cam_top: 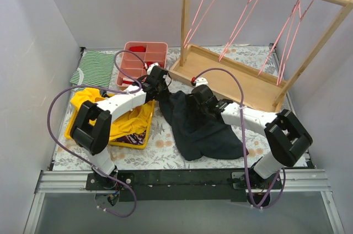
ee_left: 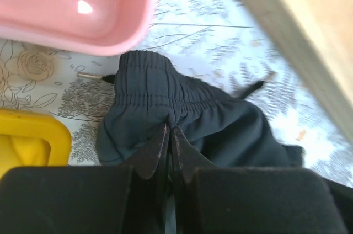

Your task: Place the shorts on the hanger

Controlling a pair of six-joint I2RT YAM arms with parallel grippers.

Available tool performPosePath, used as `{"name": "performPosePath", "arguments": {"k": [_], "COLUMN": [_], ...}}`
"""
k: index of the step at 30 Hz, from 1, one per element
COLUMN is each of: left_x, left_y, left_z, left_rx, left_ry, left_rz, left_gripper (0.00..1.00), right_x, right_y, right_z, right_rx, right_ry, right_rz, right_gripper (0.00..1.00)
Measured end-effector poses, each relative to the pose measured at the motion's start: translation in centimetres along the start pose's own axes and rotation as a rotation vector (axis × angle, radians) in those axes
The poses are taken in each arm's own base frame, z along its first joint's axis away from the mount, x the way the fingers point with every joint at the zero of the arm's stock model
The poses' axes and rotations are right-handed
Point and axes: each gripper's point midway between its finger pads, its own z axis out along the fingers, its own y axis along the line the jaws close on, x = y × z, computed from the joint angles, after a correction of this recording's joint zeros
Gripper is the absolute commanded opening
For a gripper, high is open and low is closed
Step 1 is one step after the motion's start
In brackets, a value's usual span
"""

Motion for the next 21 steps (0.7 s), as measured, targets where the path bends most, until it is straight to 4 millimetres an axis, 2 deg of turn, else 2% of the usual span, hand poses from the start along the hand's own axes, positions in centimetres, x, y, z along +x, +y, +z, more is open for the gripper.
{"name": "performPosePath", "arguments": {"k": [1, 2, 5, 7, 14, 21], "left_x": [-0.5, -1.1, -2.8, -4.1, -10.3, -16.6], "left_y": [-0.5, -1.0, -2.2, -2.5, -2.7, -6.0], "left_z": [-0.8, -1.6, -4.3, -6.4, -15.2, -25.3], "left_rx": [0.023, 0.048, 0.106, 0.128, 0.163, 0.346], "left_ry": [-0.011, -0.027, -0.08, -0.128, -0.371, -0.621], "left_rz": [0.003, 0.004, 0.01, 0.013, 0.007, 0.025], "left_gripper": [0.0, 0.0, 0.0, 0.0, 0.0, 0.0], "right_x": [0.6, 1.0, 0.8, -0.6, -7.7, -13.3], "right_y": [0.0, 0.0, 0.0, 0.1, 1.7, 2.2], "right_z": [0.5, 0.6, 0.0, -1.5, -10.5, -16.6], "right_rx": [0.001, 0.004, 0.004, -0.008, -0.131, -0.189], "right_ry": [0.02, 0.035, 0.034, -0.01, -0.268, -0.425], "right_rz": [-0.006, -0.006, 0.001, 0.013, 0.074, 0.107], "right_gripper": [0.43, 0.2, 0.01, 0.01, 0.01, 0.01]}}
